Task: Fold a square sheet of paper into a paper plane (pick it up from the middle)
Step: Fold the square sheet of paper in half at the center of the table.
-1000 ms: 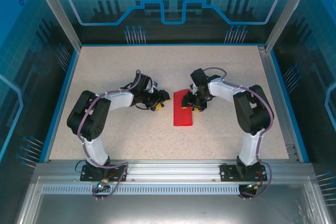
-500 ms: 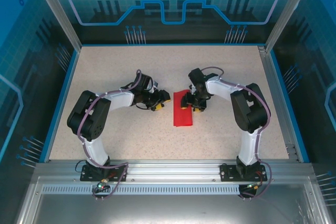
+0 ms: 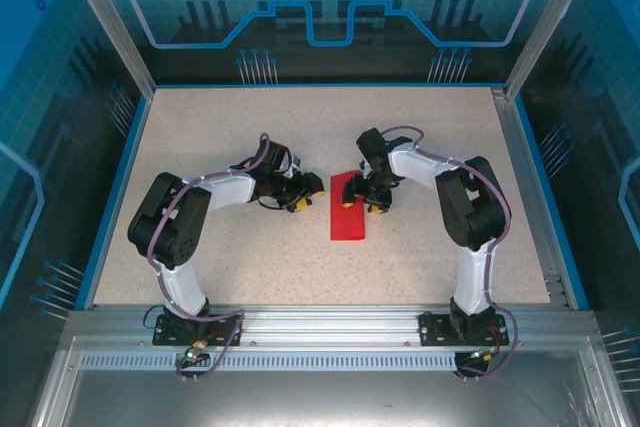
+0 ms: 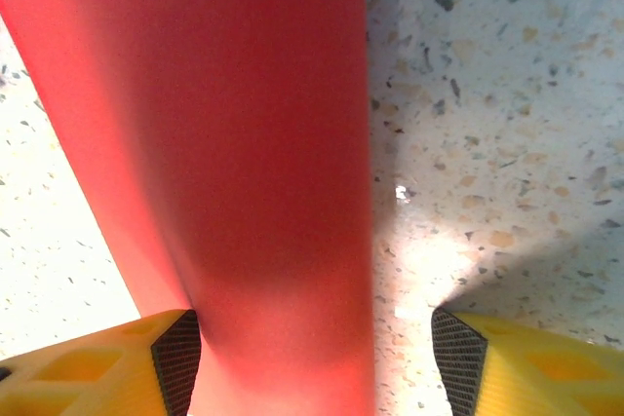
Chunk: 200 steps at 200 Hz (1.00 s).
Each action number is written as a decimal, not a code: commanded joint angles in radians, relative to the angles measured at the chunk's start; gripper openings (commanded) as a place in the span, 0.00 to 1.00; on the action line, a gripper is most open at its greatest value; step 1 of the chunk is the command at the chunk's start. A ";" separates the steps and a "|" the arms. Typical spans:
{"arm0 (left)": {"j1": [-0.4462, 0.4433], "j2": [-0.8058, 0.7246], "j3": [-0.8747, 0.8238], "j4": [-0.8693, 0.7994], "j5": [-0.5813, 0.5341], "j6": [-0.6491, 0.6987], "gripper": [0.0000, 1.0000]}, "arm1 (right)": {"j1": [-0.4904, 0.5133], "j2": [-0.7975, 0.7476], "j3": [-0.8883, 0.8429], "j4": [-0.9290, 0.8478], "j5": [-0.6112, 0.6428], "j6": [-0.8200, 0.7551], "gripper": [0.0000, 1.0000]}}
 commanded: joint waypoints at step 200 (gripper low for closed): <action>-0.039 -0.010 0.067 -0.062 -0.025 0.045 0.40 | 0.029 0.139 0.016 -0.053 0.121 0.016 0.69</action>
